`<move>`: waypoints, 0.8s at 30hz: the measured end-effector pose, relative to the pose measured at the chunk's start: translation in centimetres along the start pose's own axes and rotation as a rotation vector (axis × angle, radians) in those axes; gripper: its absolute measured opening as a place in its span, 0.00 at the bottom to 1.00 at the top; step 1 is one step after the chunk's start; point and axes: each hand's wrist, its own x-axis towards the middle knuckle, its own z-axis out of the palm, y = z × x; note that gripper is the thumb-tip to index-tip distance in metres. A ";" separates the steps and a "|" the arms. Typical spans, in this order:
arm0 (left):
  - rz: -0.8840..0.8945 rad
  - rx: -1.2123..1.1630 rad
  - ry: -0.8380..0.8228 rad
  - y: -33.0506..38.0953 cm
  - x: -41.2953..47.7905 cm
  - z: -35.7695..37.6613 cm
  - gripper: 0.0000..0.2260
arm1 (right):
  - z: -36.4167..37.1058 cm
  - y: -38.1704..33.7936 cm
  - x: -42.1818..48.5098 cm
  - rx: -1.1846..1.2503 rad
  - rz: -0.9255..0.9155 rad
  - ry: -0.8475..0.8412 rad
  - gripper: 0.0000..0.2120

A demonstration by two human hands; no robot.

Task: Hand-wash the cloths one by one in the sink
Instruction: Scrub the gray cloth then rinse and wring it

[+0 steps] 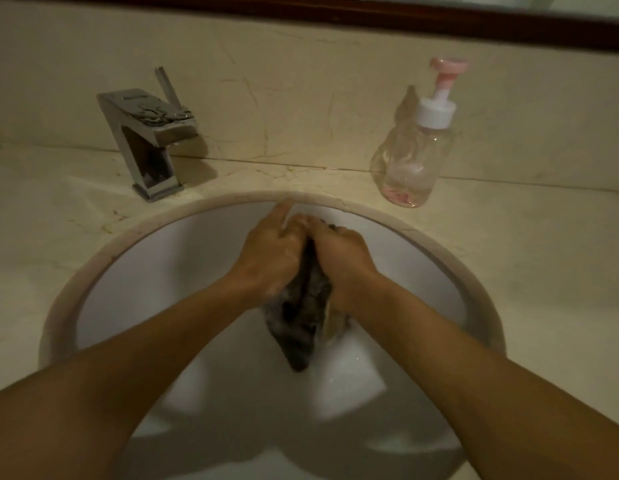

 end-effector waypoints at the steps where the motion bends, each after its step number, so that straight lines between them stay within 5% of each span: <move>1: -0.019 0.037 0.038 -0.5 0.5 -0.7 0.22 | 0.8 0.2 -0.5 0.042 0.010 -0.070 0.13; 4: -0.063 0.077 0.072 -1.6 1.3 -1.7 0.22 | 2.5 0.5 -0.9 0.041 -0.018 -0.130 0.13; 10: 0.053 -0.057 -0.058 0.3 -0.5 1.6 0.23 | -1.5 -0.4 1.1 0.029 0.000 0.059 0.13; 17: -0.041 0.039 0.062 -2.2 1.6 -1.9 0.21 | 2.8 0.0 -1.6 0.021 -0.015 -0.099 0.14; 21: -0.021 -0.251 -0.076 -0.3 0.2 -0.4 0.18 | -0.2 -0.2 0.4 0.034 -0.083 0.078 0.12; 24: 0.053 -0.201 -0.206 0.4 0.0 0.0 0.17 | -2.6 -0.1 2.3 -0.018 -0.032 0.028 0.17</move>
